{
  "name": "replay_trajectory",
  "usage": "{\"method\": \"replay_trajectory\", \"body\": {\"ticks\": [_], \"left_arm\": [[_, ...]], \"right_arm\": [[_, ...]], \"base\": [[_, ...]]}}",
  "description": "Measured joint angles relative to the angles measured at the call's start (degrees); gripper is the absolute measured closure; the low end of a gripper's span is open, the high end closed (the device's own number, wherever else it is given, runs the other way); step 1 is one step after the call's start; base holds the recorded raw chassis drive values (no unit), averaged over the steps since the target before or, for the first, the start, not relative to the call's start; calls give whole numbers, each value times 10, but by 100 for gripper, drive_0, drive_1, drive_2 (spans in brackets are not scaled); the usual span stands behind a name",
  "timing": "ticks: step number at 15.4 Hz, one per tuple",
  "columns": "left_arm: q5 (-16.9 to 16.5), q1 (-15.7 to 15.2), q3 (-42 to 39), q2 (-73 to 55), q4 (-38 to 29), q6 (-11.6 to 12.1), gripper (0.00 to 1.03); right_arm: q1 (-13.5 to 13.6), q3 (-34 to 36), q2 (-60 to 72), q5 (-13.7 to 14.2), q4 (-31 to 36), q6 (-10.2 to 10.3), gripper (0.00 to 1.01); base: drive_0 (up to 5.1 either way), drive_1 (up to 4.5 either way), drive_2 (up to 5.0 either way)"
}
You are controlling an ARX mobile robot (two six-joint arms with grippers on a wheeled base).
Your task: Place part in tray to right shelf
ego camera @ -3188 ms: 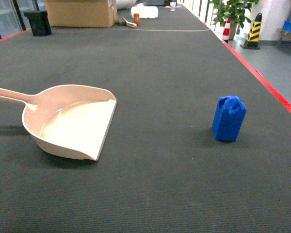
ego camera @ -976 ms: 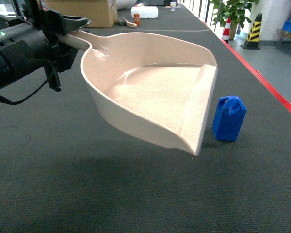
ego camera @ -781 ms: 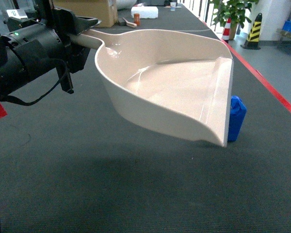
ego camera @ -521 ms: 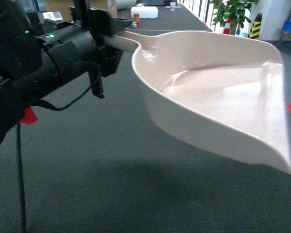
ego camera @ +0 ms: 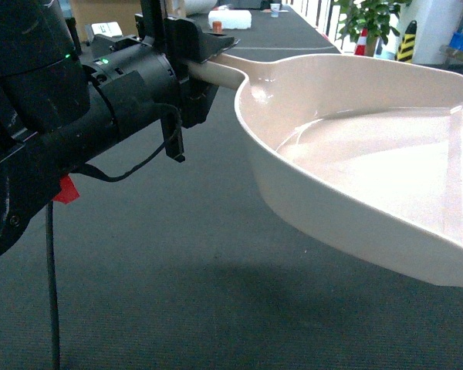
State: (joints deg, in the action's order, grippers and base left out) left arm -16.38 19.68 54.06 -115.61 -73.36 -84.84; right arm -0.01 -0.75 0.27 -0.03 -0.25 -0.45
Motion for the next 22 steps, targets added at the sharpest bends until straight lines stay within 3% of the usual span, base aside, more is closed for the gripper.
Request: {"method": "replay_trajectory", "body": {"ticks": [1, 2, 3, 4, 5, 7, 11, 12, 16, 19, 22], "left_arm": [[0, 0, 0, 0, 0, 0, 91], [0, 1, 0, 0, 0, 0, 91], [-1, 1, 0, 0, 0, 0, 91], [-1, 1, 0, 0, 0, 0, 91], [-1, 0, 0, 0, -1, 0, 91], [-1, 0, 0, 0, -1, 0, 91], [-1, 0, 0, 0, 0, 0, 91], [0, 0, 0, 0, 0, 0, 91], [-1, 0, 0, 0, 0, 0, 91], [-1, 0, 0, 0, 0, 0, 91], [5, -1, 0, 0, 0, 2, 91]], "right_arm": [[0, 0, 0, 0, 0, 0, 3], [8, -9, 10, 22, -39, -2, 3], [20, -37, 83, 63, -87, -8, 3], [-2, -45, 165, 50, -54, -18, 3], [-38, -45, 252, 18, 7, -30, 3], [-72, -52, 427, -49, 156, -73, 3], [-76, -159, 815, -160, 455, -155, 3], [-63, -203, 909, -175, 502, -158, 3], [5, -335, 1124, -189, 507, -148, 3], [40, -425, 1191, -170, 494, -129, 3], [66, -506, 1246, -127, 487, -103, 3]], "base": [[0, 0, 0], [0, 0, 0], [0, 0, 0], [0, 0, 0], [0, 0, 0], [0, 0, 0], [0, 0, 0], [0, 0, 0], [0, 0, 0], [0, 0, 0], [0, 0, 0]]}}
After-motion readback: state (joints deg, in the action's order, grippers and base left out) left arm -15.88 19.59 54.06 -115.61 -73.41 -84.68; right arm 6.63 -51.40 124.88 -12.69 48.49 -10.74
